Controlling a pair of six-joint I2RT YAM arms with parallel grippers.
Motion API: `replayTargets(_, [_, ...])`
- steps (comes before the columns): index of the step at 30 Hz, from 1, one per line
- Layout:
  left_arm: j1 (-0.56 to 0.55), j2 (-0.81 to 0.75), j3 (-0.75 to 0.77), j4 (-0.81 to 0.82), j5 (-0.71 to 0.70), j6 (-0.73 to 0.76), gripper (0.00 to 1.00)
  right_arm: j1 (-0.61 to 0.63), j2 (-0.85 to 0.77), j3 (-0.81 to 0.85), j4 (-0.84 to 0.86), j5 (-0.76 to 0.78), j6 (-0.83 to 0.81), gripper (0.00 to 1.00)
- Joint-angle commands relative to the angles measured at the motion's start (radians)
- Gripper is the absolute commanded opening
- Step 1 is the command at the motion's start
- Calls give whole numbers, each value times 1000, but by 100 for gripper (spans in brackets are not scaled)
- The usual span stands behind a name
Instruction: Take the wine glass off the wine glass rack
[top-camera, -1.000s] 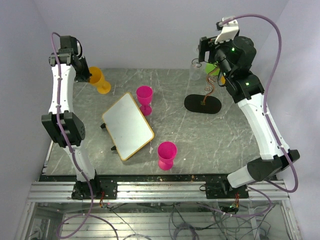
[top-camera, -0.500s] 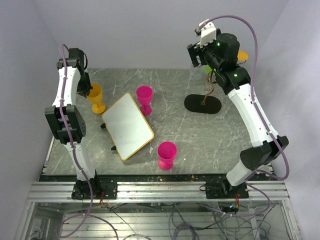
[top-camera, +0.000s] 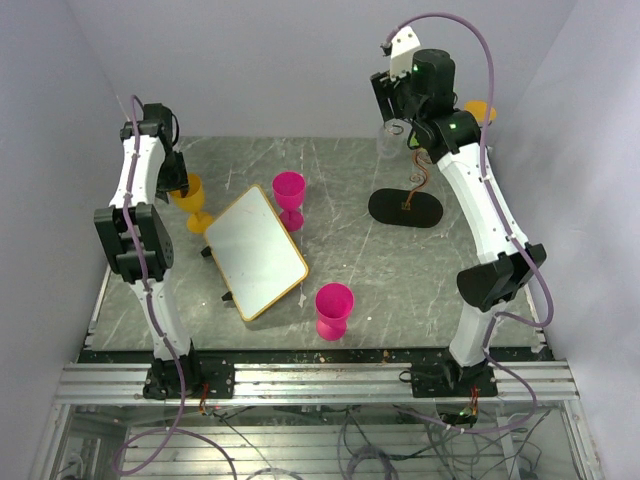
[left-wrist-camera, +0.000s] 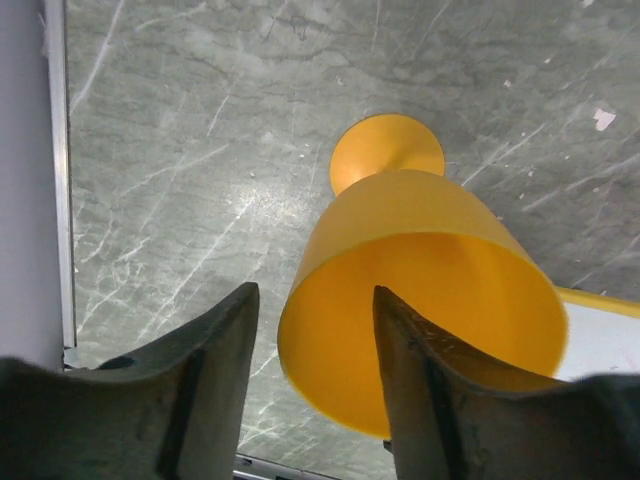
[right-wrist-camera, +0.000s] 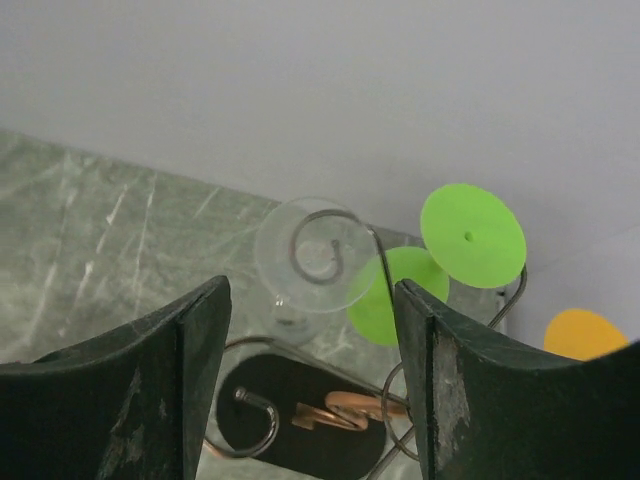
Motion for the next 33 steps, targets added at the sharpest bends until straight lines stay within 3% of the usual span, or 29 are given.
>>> replayTargets(1, [0,-121,3,46,1,-1,63,-77,8,88,2,50,276,65])
replayTargets(4, [-1,-193,-11,75,8,-11,65,-181,-45,10,61,-115,440,62])
replayTargets(8, [-2,-290,-35,112,68,-29,70,-339,-39,-18,90,-408,731,41])
replayTargets(12, [-11,-383,-64,151,165,-45,75,-359,-6,11,70,-477,786,45])
replayTargets(17, [-65,-494,-111,212,280,-65,75,-450,-2,63,6,-413,698,46])
replayTargets(19, [-108,-522,-127,227,307,-71,75,-492,-12,45,5,-421,679,52])
replayTargets(29, [-397,-573,-193,315,339,-154,74,-648,-24,-60,2,-564,617,73])
replayTargets(33, [-442,-578,-174,308,325,-159,74,-691,-27,-125,17,-631,624,70])
